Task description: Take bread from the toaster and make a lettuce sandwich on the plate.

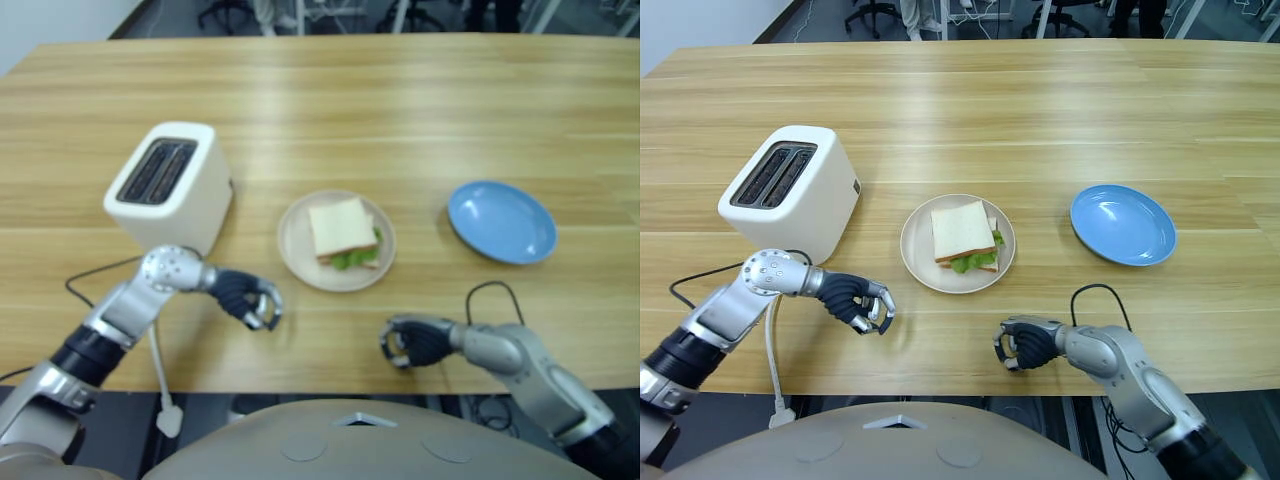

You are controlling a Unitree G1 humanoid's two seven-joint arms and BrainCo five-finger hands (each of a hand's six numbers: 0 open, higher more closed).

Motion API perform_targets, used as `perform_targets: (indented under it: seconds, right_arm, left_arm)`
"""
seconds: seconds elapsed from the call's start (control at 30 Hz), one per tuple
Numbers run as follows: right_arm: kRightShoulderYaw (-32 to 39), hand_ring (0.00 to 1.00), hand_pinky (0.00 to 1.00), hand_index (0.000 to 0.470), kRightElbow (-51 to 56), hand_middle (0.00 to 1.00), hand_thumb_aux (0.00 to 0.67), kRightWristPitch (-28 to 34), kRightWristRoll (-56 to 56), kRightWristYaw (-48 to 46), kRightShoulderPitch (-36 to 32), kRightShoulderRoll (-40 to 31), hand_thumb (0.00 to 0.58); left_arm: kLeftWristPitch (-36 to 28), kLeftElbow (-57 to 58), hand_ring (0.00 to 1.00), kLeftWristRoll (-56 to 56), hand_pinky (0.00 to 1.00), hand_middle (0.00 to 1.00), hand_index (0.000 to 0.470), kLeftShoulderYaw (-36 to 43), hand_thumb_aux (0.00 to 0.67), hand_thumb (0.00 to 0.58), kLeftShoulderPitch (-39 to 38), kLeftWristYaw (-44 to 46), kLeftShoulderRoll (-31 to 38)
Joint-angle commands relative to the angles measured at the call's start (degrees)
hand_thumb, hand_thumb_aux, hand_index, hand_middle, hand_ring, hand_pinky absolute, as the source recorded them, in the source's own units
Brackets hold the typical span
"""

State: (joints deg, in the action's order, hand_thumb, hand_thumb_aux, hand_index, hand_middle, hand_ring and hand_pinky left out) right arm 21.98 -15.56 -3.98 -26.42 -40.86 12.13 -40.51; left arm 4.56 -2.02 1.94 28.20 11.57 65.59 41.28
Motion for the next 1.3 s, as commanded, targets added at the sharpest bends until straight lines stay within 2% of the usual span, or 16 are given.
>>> perform_targets:
  seconds: [0.03,0.13,0.23,0.43,0.67,0.77,0.8,0.83,0.87,0.9,0.93,0.97,1.0,1.1,1.17,1.3]
  right_arm:
    - [3.89,1.00,1.00,0.460,10.70,1.00,0.670,-1.52,-2.89,2.54,-4.37,3.71,0.580]
    - [4.83,1.00,1.00,0.460,17.07,1.00,0.670,-3.27,-5.41,6.63,-9.67,6.65,0.580]
    - [5.26,1.00,1.00,0.460,23.63,1.00,0.670,-5.37,-6.32,10.20,-15.16,9.37,0.580]
    - [6.79,1.00,1.00,0.460,43.17,1.00,0.670,-9.47,-10.58,21.45,-28.40,14.21,0.580]
    - [10.62,1.00,1.00,0.460,68.21,1.00,0.670,-12.82,-15.65,33.89,-44.21,18.78,0.580]
    - [11.12,1.00,1.00,0.460,75.77,1.00,0.670,-14.90,-15.83,38.37,-49.19,20.83,0.580]
    - [11.65,1.00,1.00,0.460,77.61,1.00,0.670,-14.80,-16.37,39.65,-50.42,21.16,0.580]
    - [12.07,1.00,1.00,0.460,79.02,1.00,0.670,-14.87,-16.77,40.59,-51.28,21.38,0.580]
    - [12.45,1.00,1.00,0.460,80.01,1.00,0.670,-15.05,-17.12,41.49,-51.90,21.51,0.580]
    - [13.00,0.98,0.98,0.420,80.55,0.98,0.612,-15.34,-17.71,42.40,-52.34,21.46,0.576]
    - [13.51,0.35,0.35,0.238,80.63,0.35,0.347,-15.76,-18.13,43.07,-52.52,21.23,0.445]
    - [13.78,0.35,0.35,0.238,80.14,0.35,0.347,-16.33,-18.29,43.57,-52.41,20.77,0.445]
    - [13.80,0.00,0.00,0.000,78.95,0.00,0.000,-17.12,-18.21,43.84,-51.96,20.01,0.000]
    - [12.19,0.00,0.00,0.000,72.11,0.00,0.000,-19.93,-16.48,43.17,-49.00,16.48,0.000]
    - [9.64,0.00,0.00,0.000,64.31,0.00,0.000,-20.85,-14.05,41.82,-45.24,13.33,0.000]
    - [1.76,0.00,0.00,0.000,46.82,0.00,0.000,-20.37,-4.05,37.04,-35.68,10.01,0.000]
  left_arm:
    - [2.74,8.39,1.00,7.05,1.00,1.00,0.460,4.36,0.670,0.580,4.47,-1.29,-4.06]
    - [5.26,16.26,1.00,12.46,1.00,1.00,0.460,6.33,0.670,0.580,8.09,-5.84,-8.15]
    - [6.79,24.95,1.00,17.68,1.00,1.00,0.460,6.67,0.670,0.580,12.17,-14.35,-13.20]
    - [10.56,40.31,1.00,24.32,1.00,1.00,0.460,7.11,0.670,0.580,19.83,-27.39,-21.68]
    - [12.60,58.49,1.00,28.57,1.00,1.00,0.409,6.34,0.596,0.573,29.72,-41.35,-28.14]
    - [14.19,64.79,1.00,31.25,1.00,1.00,0.346,7.32,0.504,0.545,32.89,-47.06,-29.11]
    - [14.22,66.26,1.00,33.38,1.00,1.00,0.276,8.54,0.402,0.487,33.85,-50.22,-28.96]
    - [14.24,67.49,1.00,34.64,1.00,1.00,0.276,9.24,0.402,0.487,34.46,-52.15,-28.81]
    - [14.39,68.46,0.49,35.37,0.49,0.49,0.193,9.62,0.281,0.385,34.72,-53.16,-28.62]
    - [14.49,69.08,0.13,36.14,0.13,0.13,0.034,10.09,0.050,0.083,34.86,-54.06,-28.35]
    - [14.86,69.27,0.00,36.80,0.00,0.00,0.000,10.40,0.000,0.000,34.80,-54.62,-27.98]
    - [15.42,68.99,0.00,37.18,0.00,0.00,0.000,10.59,0.000,0.000,34.58,-54.91,-27.47]
    - [16.26,68.00,0.00,37.57,0.00,0.00,0.000,10.72,0.000,0.000,34.13,-55.01,-26.67]
    - [19.20,60.89,0.00,37.25,0.00,0.00,0.000,9.80,0.000,0.000,31.46,-54.46,-23.01]
    - [19.90,51.59,0.00,33.15,0.00,0.00,0.000,6.67,0.000,0.000,27.37,-51.57,-20.32]
    - [17.28,29.92,0.00,23.68,0.00,0.00,0.000,-1.45,0.000,0.000,17.02,-47.58,-17.45]
